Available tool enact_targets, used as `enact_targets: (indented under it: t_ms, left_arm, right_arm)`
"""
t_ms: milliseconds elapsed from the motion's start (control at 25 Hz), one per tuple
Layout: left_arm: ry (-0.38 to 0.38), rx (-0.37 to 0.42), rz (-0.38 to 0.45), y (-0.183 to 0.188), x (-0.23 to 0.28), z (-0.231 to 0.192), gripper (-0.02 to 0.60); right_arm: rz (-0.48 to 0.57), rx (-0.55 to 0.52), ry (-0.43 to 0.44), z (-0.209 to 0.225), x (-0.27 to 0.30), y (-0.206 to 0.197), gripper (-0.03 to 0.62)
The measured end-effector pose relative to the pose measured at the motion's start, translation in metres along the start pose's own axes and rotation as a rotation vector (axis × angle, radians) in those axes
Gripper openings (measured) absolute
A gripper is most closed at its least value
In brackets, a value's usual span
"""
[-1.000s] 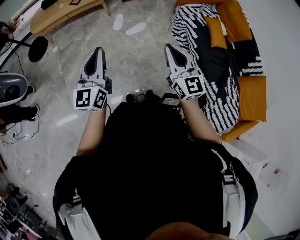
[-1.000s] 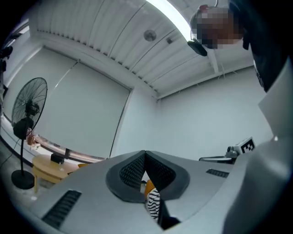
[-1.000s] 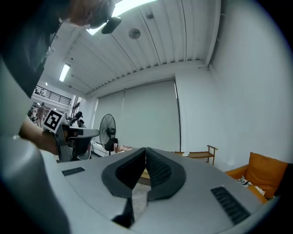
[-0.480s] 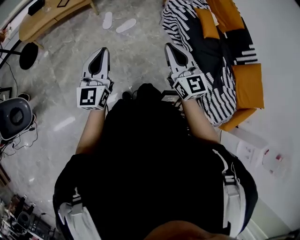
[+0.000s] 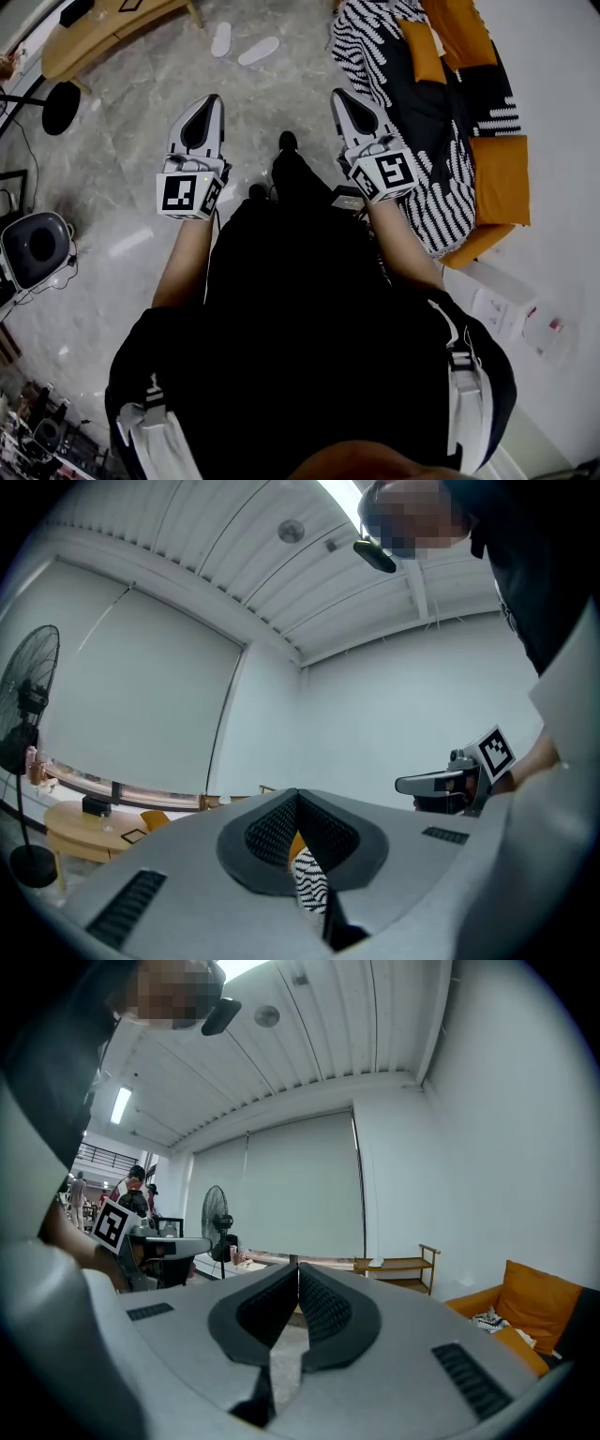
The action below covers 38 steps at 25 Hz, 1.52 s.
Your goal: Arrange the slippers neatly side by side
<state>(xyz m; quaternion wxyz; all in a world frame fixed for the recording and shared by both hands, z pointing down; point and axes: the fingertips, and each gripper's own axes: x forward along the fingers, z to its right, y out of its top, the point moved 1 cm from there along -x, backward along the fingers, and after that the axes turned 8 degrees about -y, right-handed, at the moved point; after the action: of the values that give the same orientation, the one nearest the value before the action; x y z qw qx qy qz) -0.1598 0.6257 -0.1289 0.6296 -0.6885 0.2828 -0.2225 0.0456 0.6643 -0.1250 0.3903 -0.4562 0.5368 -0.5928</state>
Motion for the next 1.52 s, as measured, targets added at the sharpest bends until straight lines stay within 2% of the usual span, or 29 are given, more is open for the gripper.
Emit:
enact_targets:
  t_ms: [360,600,800,1040,1240,1400,1520]
  left_arm:
    - [0.053,0.018,-0.025,-0.001,0.032,-0.028,0.014]
    - [0.084,0.048,-0.046,-0.001,0.072,-0.052,0.014]
    - [0.072,0.095,-0.054,0.006,0.118,-0.065,0.014]
    - [0.114,0.089,-0.071,0.008,0.168,-0.09,0.014]
    - [0.068,0.043,-0.049,0.001,0.207,-0.11,0.014]
    - [0.098,0.06,-0.077,-0.007,0.236,-0.12,0.014]
    - [0.109,0.059,-0.064,-0.005,0.254,-0.127,0.014]
  right_arm:
    - [0.014,0.036,0.055,0.023,0.048,-0.005,0.031]
    - [0.027,0.063,0.079,0.049,0.097,-0.004,0.031]
    - [0.04,0.06,0.111,0.077,0.138,0.003,0.031]
    - [0.033,0.081,0.148,0.114,0.184,0.007,0.031]
    - [0.02,0.089,0.201,0.133,0.228,0.007,0.031]
    - [0.018,0.087,0.267,0.144,0.255,0.006,0.031]
    - [0.003,0.094,0.274,0.157,0.274,0.001,0.031]
